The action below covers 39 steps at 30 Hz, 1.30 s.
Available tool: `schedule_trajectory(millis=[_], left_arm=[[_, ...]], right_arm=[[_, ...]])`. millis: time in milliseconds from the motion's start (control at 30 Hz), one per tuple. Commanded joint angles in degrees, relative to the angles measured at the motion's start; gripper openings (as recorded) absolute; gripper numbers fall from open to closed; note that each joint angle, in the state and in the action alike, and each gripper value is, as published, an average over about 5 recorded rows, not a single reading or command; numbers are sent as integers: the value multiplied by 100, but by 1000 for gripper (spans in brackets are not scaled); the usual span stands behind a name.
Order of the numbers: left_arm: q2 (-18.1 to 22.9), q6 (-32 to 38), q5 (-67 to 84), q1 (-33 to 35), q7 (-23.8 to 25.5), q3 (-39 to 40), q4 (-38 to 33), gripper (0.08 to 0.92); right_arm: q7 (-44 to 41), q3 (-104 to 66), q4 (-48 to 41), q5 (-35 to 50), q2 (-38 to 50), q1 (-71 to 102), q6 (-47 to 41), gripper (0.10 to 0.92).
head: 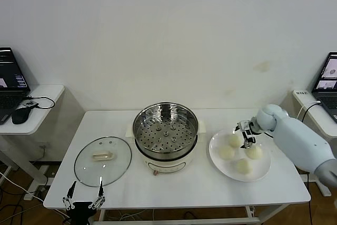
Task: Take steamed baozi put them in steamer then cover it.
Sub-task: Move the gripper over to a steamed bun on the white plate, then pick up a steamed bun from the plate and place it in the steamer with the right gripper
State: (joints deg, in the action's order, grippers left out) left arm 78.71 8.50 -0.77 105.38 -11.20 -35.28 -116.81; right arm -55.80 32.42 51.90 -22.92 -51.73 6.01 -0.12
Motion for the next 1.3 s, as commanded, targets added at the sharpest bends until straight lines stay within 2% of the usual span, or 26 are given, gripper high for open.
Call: schedule_trajectory(millis=[33,667,900,1133,1300], left_arm=[[-3,13,-10,11,-5,-4,2,823],[-7,53,-14,45,-19,0,-28,823],[-19,48,-10,75,-19,-4,-84,823],[-53,35,81,90,4,48,-125,823],[-94,30,452,59,34,107,-140,823]], right_arm=[[24,102,-278,-97,-200,-91,-1,797],[81,11,-312,-210,-210,-44,-1,577],[27,118,210,150,85,-196,-1,575],[-79,750,1422,1109,871,-971,-1,585],[-85,1341,1928,1836,1264,-1898,-86,585]])
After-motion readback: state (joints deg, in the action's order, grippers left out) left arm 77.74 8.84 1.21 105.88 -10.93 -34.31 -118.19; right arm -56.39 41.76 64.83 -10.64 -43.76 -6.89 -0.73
